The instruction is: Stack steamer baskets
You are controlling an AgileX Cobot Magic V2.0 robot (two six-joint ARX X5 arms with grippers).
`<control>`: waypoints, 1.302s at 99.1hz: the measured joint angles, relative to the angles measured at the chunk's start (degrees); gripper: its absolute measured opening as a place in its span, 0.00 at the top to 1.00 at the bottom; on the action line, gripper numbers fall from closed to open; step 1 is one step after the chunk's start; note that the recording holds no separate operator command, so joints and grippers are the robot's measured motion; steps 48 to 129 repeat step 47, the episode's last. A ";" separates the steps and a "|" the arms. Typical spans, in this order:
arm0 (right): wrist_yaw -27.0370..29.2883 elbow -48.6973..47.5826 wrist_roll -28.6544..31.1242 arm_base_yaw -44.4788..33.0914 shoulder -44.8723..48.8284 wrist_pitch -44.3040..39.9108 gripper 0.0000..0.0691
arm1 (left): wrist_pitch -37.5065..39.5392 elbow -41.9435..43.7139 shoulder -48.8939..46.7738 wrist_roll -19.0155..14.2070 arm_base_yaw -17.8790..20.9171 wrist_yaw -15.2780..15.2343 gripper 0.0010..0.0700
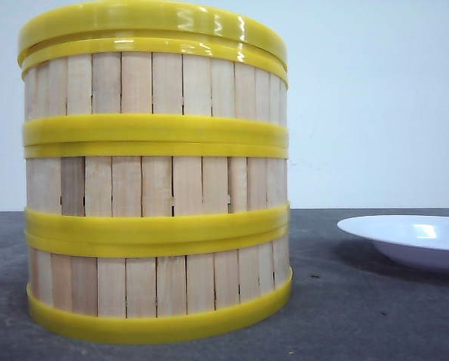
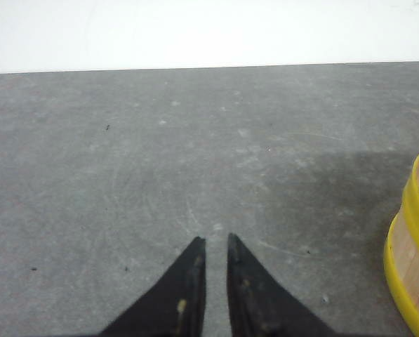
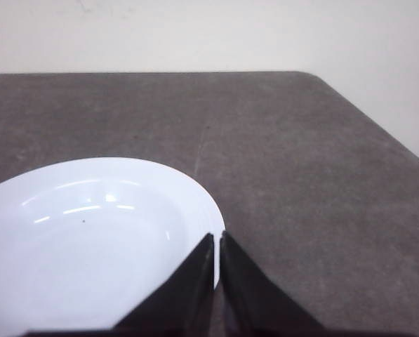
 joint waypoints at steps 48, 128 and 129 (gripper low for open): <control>-1.90 -1.22 -2.56 0.00 -1.68 -1.20 0.99 | 0.00 0.00 0.00 0.00 0.00 0.00 0.97; -1.90 -1.22 -2.56 0.00 -1.68 -1.20 0.99 | 0.00 0.00 0.00 0.00 0.00 0.00 0.97; -1.90 -1.22 -2.56 0.00 -1.68 -1.20 0.99 | 0.00 0.00 0.00 0.00 0.00 0.00 0.97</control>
